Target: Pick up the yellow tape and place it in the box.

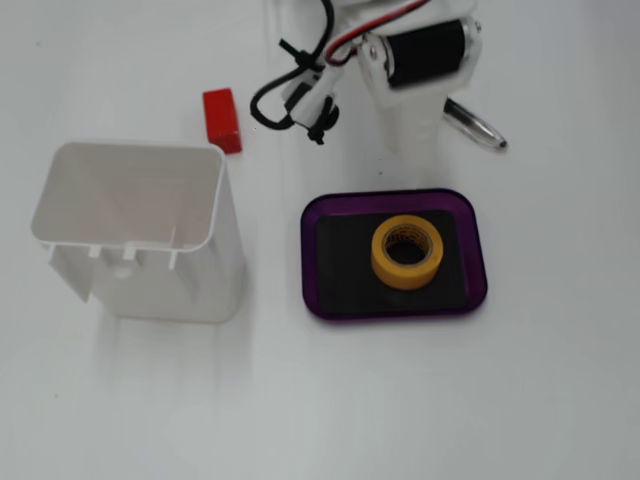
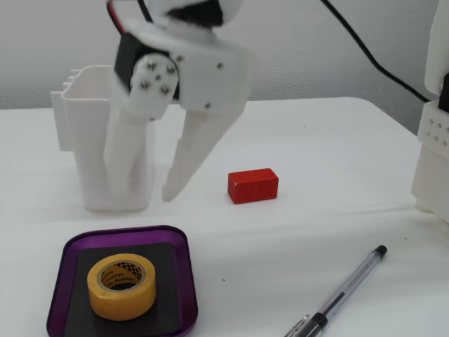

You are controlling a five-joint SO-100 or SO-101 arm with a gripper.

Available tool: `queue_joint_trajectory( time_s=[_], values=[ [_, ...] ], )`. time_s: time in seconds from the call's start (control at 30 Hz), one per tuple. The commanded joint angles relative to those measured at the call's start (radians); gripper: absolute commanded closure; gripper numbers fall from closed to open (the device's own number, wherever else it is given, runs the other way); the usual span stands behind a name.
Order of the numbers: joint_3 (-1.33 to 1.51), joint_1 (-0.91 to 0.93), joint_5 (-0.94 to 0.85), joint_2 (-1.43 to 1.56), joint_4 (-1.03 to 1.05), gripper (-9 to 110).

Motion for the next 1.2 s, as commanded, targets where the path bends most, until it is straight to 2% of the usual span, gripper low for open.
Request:
queue_joint_trajectory(
  time_s=[0.0, 0.1, 0.23, 0.47, 0.73, 1.03, 1.17],
  values=[
    [-0.199, -0.005, 0.009, 0.16, 0.216, 90],
    [-0.245, -0.002, 0.009, 0.316, 0.299, 90],
    [-0.1, 0.071, 0.04, 0.552, 0.311, 90],
    [0.416, 0.201, 0.063, 0.946, 0.233, 90],
    [0.988, 0.232, 0.061, 1.382, 0.043, 90],
    [1.496, 0.232, 0.061, 1.873, -0.115, 90],
    [1.629, 0.232, 0.064, 2.017, -0.117, 91]
  ],
)
